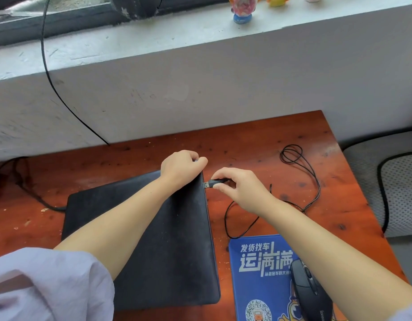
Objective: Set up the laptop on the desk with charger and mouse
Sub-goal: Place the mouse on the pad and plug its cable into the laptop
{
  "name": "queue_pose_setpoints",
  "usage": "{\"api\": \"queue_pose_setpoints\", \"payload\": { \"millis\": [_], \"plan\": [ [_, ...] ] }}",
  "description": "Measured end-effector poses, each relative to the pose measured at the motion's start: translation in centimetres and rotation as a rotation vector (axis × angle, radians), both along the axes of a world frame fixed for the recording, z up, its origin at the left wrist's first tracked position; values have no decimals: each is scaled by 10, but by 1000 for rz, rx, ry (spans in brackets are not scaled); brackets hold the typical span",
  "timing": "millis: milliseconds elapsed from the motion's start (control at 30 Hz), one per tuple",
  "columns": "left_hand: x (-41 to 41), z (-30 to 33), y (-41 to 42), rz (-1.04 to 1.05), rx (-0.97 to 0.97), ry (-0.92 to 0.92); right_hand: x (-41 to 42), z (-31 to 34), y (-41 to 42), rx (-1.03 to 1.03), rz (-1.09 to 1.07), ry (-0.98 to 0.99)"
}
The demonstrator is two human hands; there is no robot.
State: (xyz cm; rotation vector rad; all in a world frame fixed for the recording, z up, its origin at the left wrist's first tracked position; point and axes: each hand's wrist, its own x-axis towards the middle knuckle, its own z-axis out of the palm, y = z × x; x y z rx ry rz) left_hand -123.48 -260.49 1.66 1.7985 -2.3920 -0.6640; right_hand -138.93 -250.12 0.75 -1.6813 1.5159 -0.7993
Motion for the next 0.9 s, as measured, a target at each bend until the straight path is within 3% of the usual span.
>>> {"api": "queue_pose_setpoints", "payload": {
  "millis": [267, 433, 600, 733, 900],
  "plan": [
    [-1, 0, 2, 5, -7, -1, -3, -1, 1, 34, 6, -125],
    [1, 3, -1, 21, -20, 1, 12, -11, 9, -74, -133, -113],
    [1, 2, 0, 11, -15, 4, -4, -3, -3, -57, 36, -6],
    [0, 2, 0, 16, -5, 1, 5, -3, 4, -109, -41, 97],
    [1, 4, 1, 12, -14, 8, 7, -4, 6, -81, -80, -15]
  ]
}}
